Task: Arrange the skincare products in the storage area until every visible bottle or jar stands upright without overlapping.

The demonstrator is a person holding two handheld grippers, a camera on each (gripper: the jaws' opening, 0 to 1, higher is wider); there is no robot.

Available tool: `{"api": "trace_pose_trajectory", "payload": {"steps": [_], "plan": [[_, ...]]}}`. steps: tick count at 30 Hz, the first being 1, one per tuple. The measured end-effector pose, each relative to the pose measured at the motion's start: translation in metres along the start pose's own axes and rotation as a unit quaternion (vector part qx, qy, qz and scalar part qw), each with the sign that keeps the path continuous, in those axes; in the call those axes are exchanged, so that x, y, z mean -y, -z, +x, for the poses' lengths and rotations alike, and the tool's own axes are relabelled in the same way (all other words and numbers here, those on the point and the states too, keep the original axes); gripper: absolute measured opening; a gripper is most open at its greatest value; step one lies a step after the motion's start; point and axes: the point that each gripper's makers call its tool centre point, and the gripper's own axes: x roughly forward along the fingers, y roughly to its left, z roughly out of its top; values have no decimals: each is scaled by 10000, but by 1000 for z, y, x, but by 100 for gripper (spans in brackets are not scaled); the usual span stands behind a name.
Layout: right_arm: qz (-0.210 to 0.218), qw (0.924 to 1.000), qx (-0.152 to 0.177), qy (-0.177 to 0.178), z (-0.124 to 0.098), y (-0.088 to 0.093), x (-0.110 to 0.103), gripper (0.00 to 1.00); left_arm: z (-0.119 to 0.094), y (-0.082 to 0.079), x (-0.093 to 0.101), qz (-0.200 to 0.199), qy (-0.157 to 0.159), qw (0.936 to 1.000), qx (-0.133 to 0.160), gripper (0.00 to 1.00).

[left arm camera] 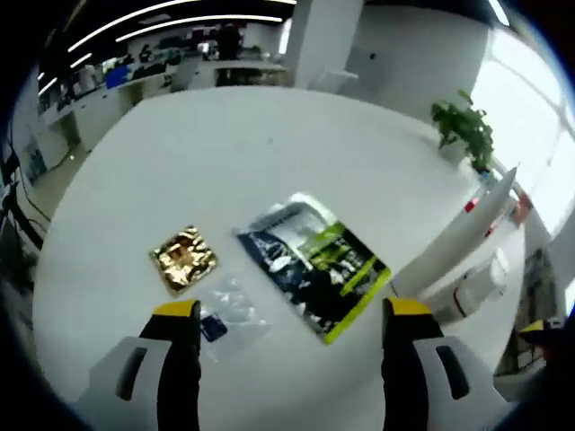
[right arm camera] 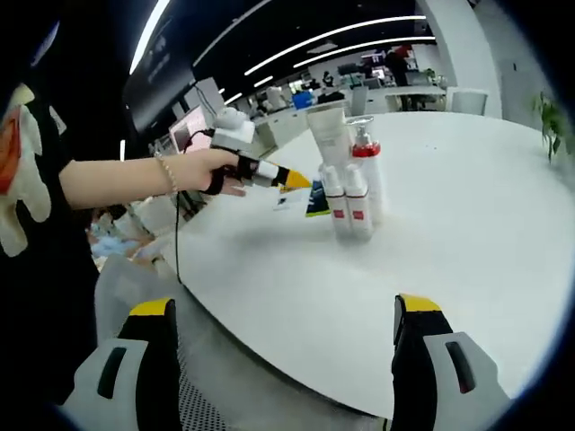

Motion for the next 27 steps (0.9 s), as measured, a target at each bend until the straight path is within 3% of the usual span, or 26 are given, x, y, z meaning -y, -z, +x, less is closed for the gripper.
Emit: {"api": "trace_pose_trajectory", "payload": {"steps": [6, 9, 14, 27], "plan": [[31, 10000, -74, 50, 1, 3, 2, 100, 38, -16, -2, -106, -172, 9998, 60, 74], [108, 9999, -55, 99, 1, 2, 5, 100, 56, -17, -6, -256, -282, 9992, -70, 72], [277, 9994, 43, 192, -1, 0, 10, 100, 72, -23, -1, -381, -270, 9989, -86, 73], [429, 9987, 55, 276, -1, 1, 14, 100, 92, -33, 6, -133, -360, 9991, -152, 78]]}}
